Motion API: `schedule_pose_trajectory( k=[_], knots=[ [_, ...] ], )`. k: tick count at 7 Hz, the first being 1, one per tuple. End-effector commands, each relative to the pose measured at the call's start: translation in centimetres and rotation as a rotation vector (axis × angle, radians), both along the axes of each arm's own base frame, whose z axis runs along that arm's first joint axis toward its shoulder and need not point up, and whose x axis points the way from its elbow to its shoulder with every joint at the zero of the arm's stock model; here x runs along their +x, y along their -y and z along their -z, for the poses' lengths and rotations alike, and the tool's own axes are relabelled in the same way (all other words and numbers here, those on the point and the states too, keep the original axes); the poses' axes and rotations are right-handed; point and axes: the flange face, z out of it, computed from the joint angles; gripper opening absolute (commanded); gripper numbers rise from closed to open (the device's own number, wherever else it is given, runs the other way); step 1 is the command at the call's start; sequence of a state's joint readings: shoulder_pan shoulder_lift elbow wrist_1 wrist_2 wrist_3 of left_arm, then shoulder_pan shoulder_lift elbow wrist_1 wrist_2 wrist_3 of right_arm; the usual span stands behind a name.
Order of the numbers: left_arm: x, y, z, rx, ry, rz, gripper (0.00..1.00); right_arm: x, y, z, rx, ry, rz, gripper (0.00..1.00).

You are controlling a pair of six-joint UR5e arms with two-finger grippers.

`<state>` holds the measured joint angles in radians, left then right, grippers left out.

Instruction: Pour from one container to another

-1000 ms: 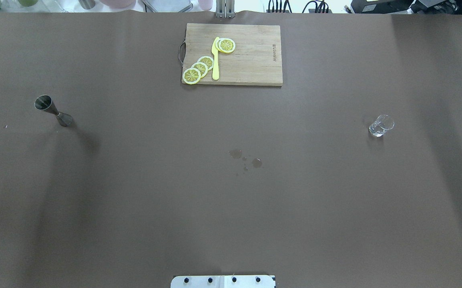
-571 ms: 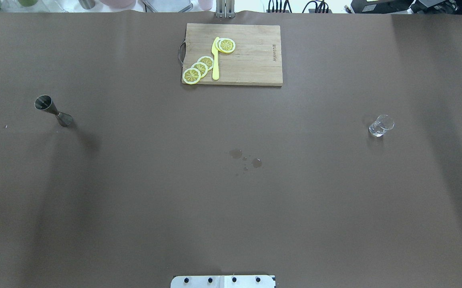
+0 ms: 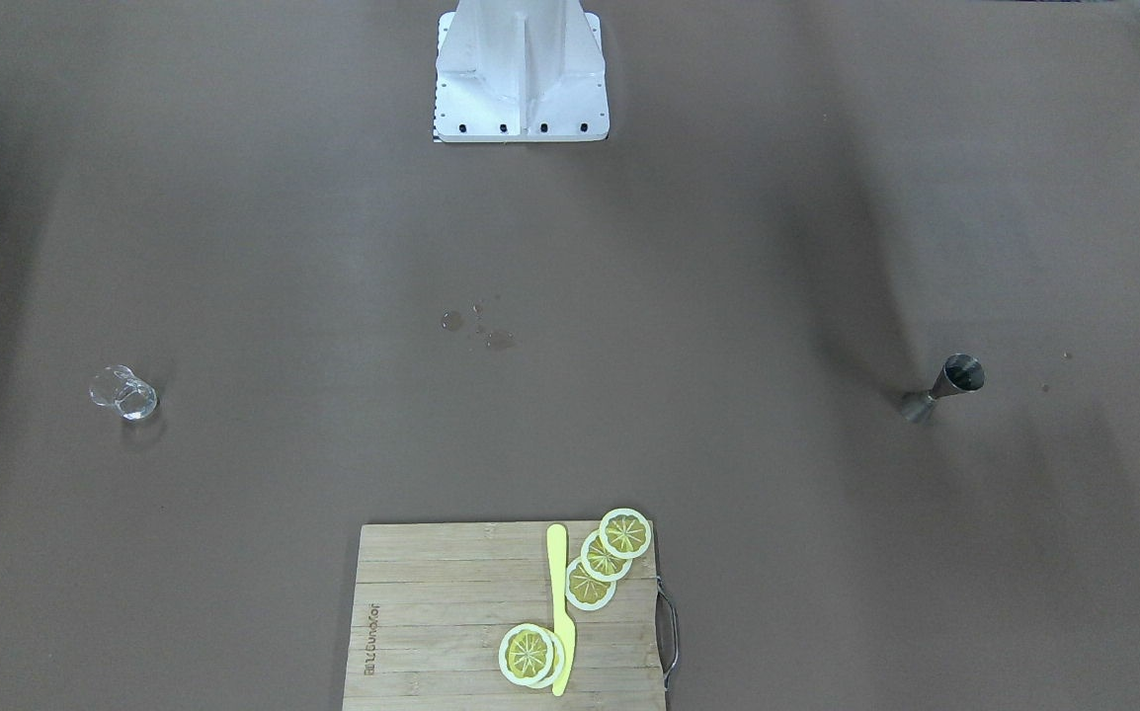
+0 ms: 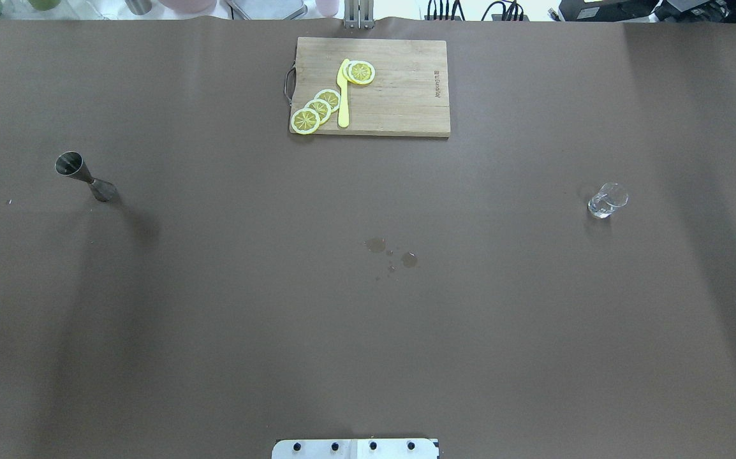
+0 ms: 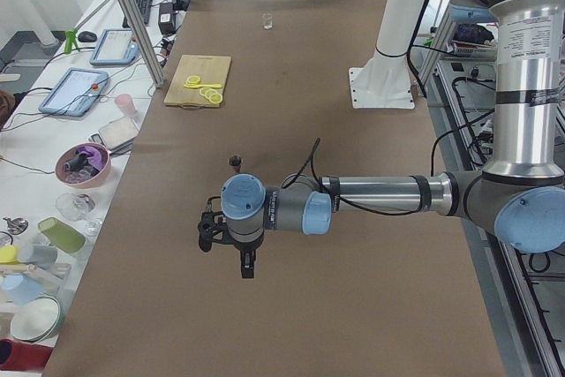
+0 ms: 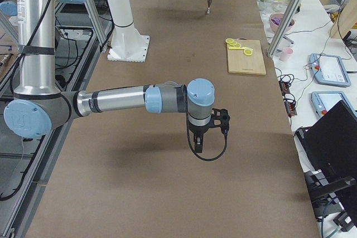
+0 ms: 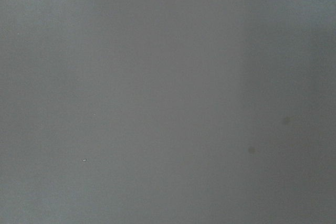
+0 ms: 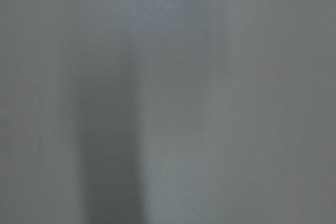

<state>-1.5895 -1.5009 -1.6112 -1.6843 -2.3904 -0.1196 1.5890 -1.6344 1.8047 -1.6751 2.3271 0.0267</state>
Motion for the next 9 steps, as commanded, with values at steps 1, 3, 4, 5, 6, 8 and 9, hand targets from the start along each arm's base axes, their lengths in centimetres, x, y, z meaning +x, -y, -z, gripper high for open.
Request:
schedule_pose_trajectory(
  k=[1,3,4,5,6,8,9],
  knots=[
    [0.0,0.1,0.1,0.002,0.001,0.000,0.99,-0.1,0.2,0.2,-0.002,0.003,-0.004,1.00],
    [0.0,0.0,-0.1,-0.001,0.004,0.000,0.99,-0.2,0.2,0.4,0.005,0.015,0.001,1.00],
    [0.0,0.0,-0.2,-0.002,0.004,-0.001,0.99,-0.2,0.4,0.8,0.011,0.020,0.000,1.00],
    [0.0,0.0,-0.2,-0.002,0.004,-0.001,0.99,-0.2,0.5,1.2,0.024,0.021,0.003,1.00],
    [0.0,0.0,-0.1,0.000,0.004,-0.001,0.99,-0.2,0.5,1.4,0.031,0.020,0.008,1.00],
    [0.0,0.0,-0.5,-0.008,0.004,-0.001,0.99,-0.2,0.5,1.7,0.031,0.015,0.000,1.00],
    [0.0,0.0,-0.6,-0.009,0.003,-0.001,0.99,-0.2,0.5,1.8,0.033,0.016,0.000,1.00]
  ],
)
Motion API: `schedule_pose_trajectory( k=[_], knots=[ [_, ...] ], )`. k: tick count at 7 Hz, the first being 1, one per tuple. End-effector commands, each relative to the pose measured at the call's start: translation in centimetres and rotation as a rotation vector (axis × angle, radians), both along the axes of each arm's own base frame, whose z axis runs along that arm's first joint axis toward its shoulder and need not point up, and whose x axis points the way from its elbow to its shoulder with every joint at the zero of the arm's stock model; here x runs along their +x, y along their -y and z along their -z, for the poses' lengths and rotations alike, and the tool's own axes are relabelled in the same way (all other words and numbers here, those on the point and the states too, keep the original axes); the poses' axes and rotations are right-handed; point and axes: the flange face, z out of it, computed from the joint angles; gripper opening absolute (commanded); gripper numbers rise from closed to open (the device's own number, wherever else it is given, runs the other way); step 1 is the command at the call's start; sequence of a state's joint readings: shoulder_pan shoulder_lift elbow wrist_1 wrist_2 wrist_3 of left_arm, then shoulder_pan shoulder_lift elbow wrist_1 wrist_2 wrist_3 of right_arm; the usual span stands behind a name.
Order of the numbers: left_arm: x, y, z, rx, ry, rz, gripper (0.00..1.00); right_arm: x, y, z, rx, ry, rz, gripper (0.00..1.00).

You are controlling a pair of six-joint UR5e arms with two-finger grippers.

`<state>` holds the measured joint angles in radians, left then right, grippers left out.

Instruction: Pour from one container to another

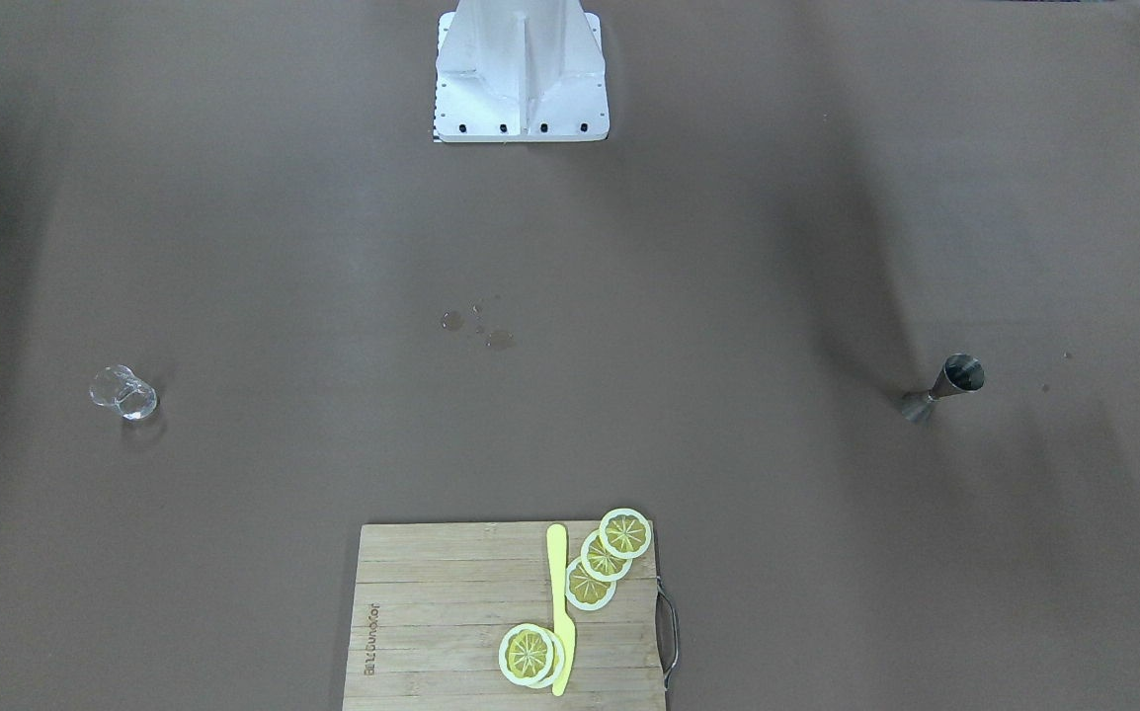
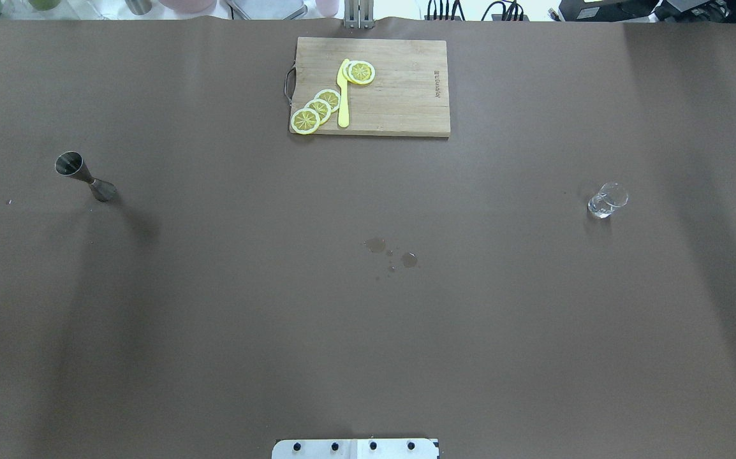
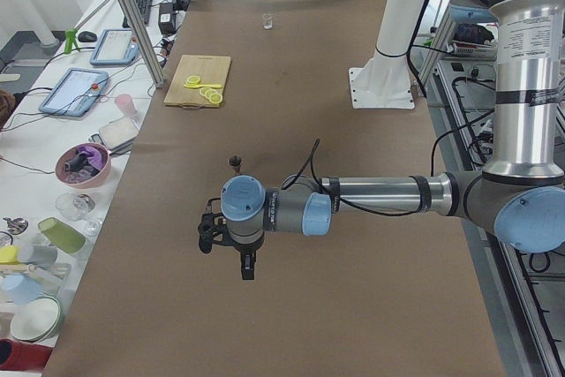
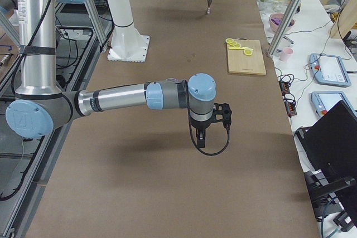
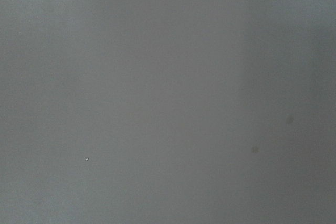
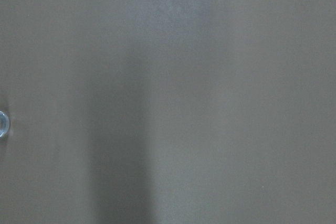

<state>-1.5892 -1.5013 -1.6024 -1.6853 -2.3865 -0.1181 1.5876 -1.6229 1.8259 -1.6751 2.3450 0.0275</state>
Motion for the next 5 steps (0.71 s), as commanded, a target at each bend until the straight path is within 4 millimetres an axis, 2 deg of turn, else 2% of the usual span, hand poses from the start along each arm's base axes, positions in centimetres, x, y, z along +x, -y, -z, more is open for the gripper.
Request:
schedule_pose_trajectory(
  k=[1,3,4,5],
  knots=[
    [0.0,0.0,-0.2,-0.005,0.000,0.000,0.99,-0.1,0.0,0.4,0.013,0.003,0.008,1.00],
    [0.0,0.0,-0.3,-0.005,0.001,-0.001,0.99,-0.6,-0.2,0.6,0.107,0.031,0.059,1.00],
    [0.0,0.0,-0.3,-0.004,0.001,-0.001,0.99,-0.7,-1.5,-0.5,0.173,0.039,0.085,1.00],
    [0.0,0.0,-0.4,-0.005,0.001,-0.001,0.99,-1.1,-2.1,-2.4,0.174,0.092,0.096,1.00]
  ],
)
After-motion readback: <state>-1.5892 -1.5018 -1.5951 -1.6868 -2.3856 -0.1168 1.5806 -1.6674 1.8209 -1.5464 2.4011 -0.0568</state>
